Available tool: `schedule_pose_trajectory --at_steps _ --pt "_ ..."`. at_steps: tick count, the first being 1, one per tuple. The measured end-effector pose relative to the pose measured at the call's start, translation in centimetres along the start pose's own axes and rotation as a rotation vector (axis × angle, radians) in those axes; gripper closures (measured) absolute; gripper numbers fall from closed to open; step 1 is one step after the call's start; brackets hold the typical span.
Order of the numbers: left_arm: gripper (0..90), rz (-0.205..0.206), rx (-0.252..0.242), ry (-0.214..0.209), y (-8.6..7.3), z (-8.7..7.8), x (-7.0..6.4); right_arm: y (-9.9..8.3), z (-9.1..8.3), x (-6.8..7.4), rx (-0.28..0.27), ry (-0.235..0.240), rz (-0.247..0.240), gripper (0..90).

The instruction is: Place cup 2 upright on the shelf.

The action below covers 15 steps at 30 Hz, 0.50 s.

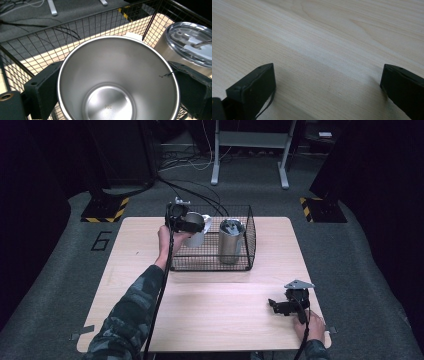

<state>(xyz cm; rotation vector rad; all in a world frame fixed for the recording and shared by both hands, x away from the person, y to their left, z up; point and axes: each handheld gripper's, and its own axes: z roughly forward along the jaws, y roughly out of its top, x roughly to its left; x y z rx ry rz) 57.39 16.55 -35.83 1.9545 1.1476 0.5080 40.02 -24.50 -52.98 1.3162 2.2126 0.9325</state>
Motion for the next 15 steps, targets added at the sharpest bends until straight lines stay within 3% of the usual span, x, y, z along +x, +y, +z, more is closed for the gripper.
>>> schedule_pose_trajectory --at_steps 4,15 --pt "5.7 -0.020 0.016 0.003 -0.3 1.2 -0.1 0.0 0.0 0.0 0.000 0.000 0.001 0.0" --pt "5.7 -0.011 0.095 0.013 -1.8 4.1 -0.3 0.0 0.0 0.0 0.000 0.000 0.001 0.0"
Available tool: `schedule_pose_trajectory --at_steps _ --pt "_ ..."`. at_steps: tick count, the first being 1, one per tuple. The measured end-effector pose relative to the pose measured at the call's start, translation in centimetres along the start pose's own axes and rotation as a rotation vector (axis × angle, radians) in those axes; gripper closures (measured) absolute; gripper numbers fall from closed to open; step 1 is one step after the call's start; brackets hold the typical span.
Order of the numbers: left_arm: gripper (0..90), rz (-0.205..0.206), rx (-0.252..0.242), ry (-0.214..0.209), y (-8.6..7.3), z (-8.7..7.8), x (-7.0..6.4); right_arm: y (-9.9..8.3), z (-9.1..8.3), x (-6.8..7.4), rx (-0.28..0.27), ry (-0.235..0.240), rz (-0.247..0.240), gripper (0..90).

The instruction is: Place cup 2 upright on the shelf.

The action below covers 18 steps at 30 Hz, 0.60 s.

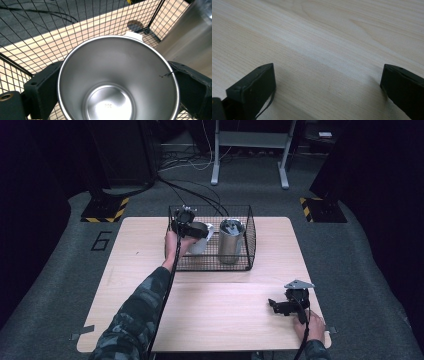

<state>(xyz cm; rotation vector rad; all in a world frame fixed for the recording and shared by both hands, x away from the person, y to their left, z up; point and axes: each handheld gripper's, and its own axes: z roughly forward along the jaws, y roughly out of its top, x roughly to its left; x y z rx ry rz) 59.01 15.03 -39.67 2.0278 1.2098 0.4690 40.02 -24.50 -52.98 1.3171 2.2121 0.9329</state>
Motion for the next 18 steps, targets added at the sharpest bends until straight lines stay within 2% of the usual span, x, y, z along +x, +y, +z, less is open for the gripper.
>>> schedule_pose_trajectory --at_steps 9,18 --pt "5.7 -0.018 0.050 0.012 -0.5 1.3 0.4 0.0 0.0 0.0 0.000 0.000 -0.001 0.0" --pt "5.6 -0.011 0.089 0.019 -0.9 1.9 0.2 0.0 0.0 0.0 0.000 0.000 -0.001 0.0"
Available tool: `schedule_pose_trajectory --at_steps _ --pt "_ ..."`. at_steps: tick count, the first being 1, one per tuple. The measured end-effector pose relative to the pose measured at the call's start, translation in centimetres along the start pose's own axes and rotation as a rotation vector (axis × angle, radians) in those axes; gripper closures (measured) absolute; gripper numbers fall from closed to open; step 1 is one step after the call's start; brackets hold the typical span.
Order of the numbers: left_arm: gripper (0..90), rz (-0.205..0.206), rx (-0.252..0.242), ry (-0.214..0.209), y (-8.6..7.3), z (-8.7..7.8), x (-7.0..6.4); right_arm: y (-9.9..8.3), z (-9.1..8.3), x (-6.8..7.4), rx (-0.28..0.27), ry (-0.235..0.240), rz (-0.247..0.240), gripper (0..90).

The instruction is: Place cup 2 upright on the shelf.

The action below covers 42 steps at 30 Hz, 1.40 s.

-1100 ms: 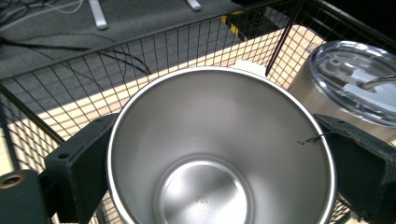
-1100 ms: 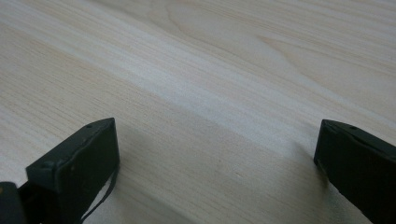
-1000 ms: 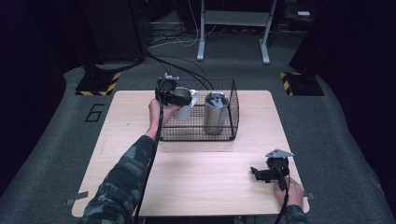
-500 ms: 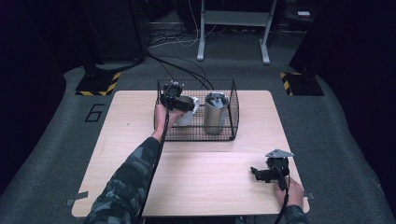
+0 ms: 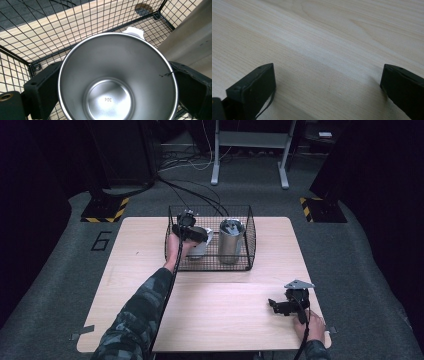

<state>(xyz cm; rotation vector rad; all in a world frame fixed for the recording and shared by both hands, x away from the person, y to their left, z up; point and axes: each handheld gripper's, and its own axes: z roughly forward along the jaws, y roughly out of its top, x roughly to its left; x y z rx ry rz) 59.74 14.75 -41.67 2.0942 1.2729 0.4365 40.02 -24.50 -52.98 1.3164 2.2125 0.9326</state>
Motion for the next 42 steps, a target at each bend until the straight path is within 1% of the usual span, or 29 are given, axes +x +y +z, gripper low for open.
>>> schedule_pose_trajectory --at_steps 2,4,5,11,15,17,18,20,22,24,27,29,34,38,39,42 --pt "5.6 -0.002 0.004 0.001 -0.1 0.1 0.0 0.0 0.0 0.0 0.000 0.000 0.001 0.0" --pt "5.6 0.004 0.015 0.000 -0.1 0.2 0.1 0.0 0.0 0.0 0.000 0.000 0.001 0.0" --pt "5.6 -0.002 0.014 0.002 -0.2 0.3 0.1 0.0 0.0 0.0 0.000 0.000 0.000 0.0" --pt "5.5 -0.008 0.026 0.002 -0.4 0.4 0.2 0.0 0.0 0.0 0.000 0.000 0.001 0.0" --pt "5.5 -0.002 0.037 0.005 -0.5 0.4 0.2 0.0 0.0 0.0 0.000 0.000 0.000 0.0" --pt "5.4 0.012 0.047 0.010 -0.6 0.3 0.1 0.0 0.0 0.0 0.000 0.000 0.000 0.0" --pt "5.3 0.012 0.039 0.012 -0.7 0.3 0.0 0.0 0.0 0.0 0.000 0.000 0.000 0.0" --pt "4.8 0.014 0.039 0.013 -0.7 0.1 0.0 0.0 0.0 0.0 0.000 0.000 0.001 0.0" --pt "3.6 0.018 0.006 0.018 -0.5 -0.5 0.0 0.0 0.0 0.0 0.000 0.000 0.001 0.0" --pt "2.0 0.025 -0.004 0.014 -0.3 -1.0 -0.1 0.0 0.0 0.0 0.000 0.000 0.001 0.0" --pt "0.1 0.033 -0.035 0.018 0.1 -2.2 -0.3 0.0 0.0 0.0 0.000 0.000 0.001 0.0" --pt "0.1 0.039 -0.052 0.005 0.3 -3.1 -0.3 0.0 0.0 0.0 0.000 0.000 0.001 0.0" --pt "0.2 0.059 -0.074 -0.012 0.6 -5.0 -0.5 0.0 0.0 0.0 0.000 0.000 0.001 0.0" --pt "0.2 0.072 -0.093 -0.033 0.5 -6.8 -0.8 0.0 0.0 0.0 0.000 0.000 0.001 0.0" --pt "0.2 0.083 -0.096 -0.039 0.5 -7.3 -0.8 0.0 0.0 0.0 0.000 0.000 0.001 0.0" --pt "0.2 0.095 -0.112 -0.053 0.2 -8.8 -1.1 0.0 0.0 0.0 0.000 0.000 0.001 0.0"
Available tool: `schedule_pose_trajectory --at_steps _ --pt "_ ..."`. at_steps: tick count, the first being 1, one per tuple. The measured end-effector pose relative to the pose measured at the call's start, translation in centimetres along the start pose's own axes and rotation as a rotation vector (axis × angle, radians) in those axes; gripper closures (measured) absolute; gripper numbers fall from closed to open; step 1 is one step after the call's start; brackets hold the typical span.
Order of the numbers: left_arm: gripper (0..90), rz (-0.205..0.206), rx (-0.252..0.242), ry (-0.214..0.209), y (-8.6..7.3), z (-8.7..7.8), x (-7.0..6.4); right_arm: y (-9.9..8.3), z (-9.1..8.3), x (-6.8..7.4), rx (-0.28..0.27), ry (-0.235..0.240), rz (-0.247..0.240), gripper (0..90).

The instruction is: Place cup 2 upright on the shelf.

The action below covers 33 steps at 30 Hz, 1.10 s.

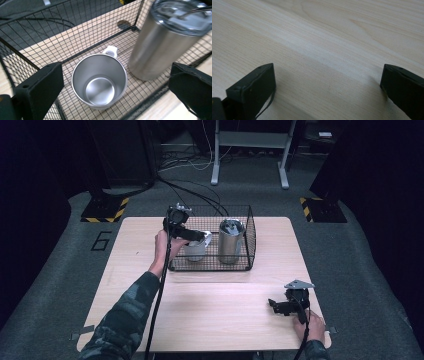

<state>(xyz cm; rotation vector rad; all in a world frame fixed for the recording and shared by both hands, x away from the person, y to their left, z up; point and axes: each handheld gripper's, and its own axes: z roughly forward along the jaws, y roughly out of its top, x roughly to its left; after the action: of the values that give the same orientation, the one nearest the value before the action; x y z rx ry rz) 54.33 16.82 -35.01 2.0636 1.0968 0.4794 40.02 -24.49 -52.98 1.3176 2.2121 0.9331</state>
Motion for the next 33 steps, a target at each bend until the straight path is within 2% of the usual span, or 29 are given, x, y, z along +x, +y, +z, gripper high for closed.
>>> schedule_pose_trajectory --at_steps 7,14,22,23,24,26,29,33 --pt "0.3 0.050 -0.036 -0.003 -1.1 -3.5 -0.5 0.0 0.0 0.0 0.000 0.000 0.000 0.0" --pt "0.7 0.063 -0.056 0.017 -3.2 -6.5 0.0 0.0 0.0 0.0 0.000 0.000 0.000 0.0" --pt "0.9 0.034 -0.095 0.042 -7.2 -9.6 0.8 0.0 0.0 0.0 0.000 0.000 0.000 0.0" --pt "0.9 0.034 -0.095 0.042 -7.2 -9.6 0.8 0.0 0.0 0.0 0.000 0.000 0.000 0.0" --pt "0.9 0.020 -0.097 0.051 -8.2 -10.1 1.0 0.0 0.0 0.0 0.000 0.000 0.000 0.0" --pt "0.9 0.001 -0.106 0.062 -9.2 -10.4 1.2 0.0 0.0 0.0 0.000 0.000 0.000 0.0" --pt "0.7 -0.017 -0.093 0.083 -10.7 -10.7 1.7 0.0 0.0 0.0 0.000 0.000 0.000 0.0" --pt "0.3 -0.069 -0.079 0.107 -13.3 -10.7 2.7 0.0 0.0 0.0 0.000 0.000 0.000 0.0"
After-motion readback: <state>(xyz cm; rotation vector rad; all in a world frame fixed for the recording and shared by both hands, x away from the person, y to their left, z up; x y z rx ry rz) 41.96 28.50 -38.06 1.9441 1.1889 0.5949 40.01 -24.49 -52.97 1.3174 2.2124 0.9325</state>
